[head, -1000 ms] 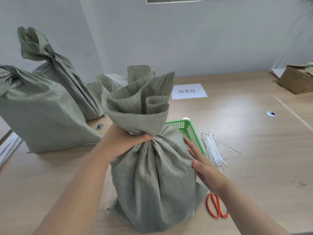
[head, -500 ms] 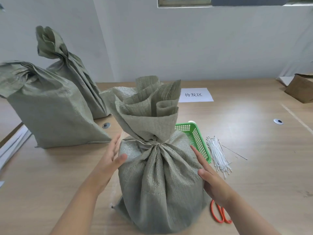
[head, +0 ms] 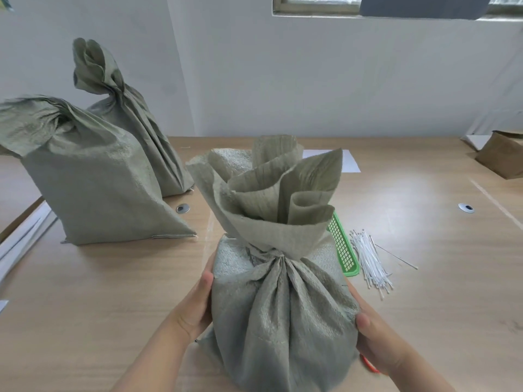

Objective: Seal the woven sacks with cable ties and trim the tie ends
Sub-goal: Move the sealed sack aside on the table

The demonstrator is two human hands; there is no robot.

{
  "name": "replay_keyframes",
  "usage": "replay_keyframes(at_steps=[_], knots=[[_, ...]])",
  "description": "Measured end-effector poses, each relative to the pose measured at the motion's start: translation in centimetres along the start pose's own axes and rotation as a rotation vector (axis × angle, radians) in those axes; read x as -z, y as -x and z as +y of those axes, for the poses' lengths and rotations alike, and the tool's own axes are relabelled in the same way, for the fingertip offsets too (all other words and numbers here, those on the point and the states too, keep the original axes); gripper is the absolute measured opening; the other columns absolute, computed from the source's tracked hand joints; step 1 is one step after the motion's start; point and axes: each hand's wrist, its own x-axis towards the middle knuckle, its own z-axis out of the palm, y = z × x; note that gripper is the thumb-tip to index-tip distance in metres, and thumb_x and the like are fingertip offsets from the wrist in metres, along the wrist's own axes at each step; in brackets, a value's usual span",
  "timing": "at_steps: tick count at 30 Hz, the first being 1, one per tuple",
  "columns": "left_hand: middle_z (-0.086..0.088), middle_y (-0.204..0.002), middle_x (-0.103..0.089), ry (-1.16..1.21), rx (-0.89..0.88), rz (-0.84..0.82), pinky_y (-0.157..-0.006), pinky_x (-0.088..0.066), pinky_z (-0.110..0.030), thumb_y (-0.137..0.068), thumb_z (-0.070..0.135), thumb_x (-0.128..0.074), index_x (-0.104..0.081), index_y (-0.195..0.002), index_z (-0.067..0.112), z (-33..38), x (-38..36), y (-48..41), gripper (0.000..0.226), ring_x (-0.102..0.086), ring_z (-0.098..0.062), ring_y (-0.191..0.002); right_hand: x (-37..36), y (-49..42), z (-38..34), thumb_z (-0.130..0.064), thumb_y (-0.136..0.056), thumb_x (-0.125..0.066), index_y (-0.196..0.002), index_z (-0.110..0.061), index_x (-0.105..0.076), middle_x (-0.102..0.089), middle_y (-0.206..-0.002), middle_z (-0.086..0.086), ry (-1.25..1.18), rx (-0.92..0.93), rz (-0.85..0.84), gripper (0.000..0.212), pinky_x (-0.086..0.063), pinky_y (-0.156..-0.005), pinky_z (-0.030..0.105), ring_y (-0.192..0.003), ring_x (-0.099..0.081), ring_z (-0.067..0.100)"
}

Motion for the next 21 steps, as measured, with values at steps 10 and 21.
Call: replay_keyframes(at_steps=[10,21], knots=[[-0.011,-0.133,-0.067,0.036,-0.069,0.048,-0.079,-0.060,-0.029,-0.031,0.093,-0.067,-0.051,-0.142,0.020,5.6,0.9,-0.4,0.133,-0.068,-0.021,-0.117,-3.1,-2.8,-3.1,-0.072,-0.050,-0.085,-0.153,-0.022,-0.028,-0.055,-0.147,0.002,0.035,0.113,0.104,0.127,-0.045,-0.109,0.039,-0.137,-0.051,0.025],[-0.003,-0.112,-0.077,0.030,-0.164,0.219,-0.090,-0.051,-0.038,-0.067,0.084,-0.029,-0.074,-0.111,0.026,15.1,1.4,-2.8,0.085,-0.073,-0.013,-0.102,-6.6,-9.4,-11.7,-0.048,-0.096,-0.044,-0.146,-0.036,-0.044,-0.057,-0.143,-0.006,0.211,0.313,0.259,0.052,-0.048,-0.107,0.037,-0.133,-0.054,0.012]])
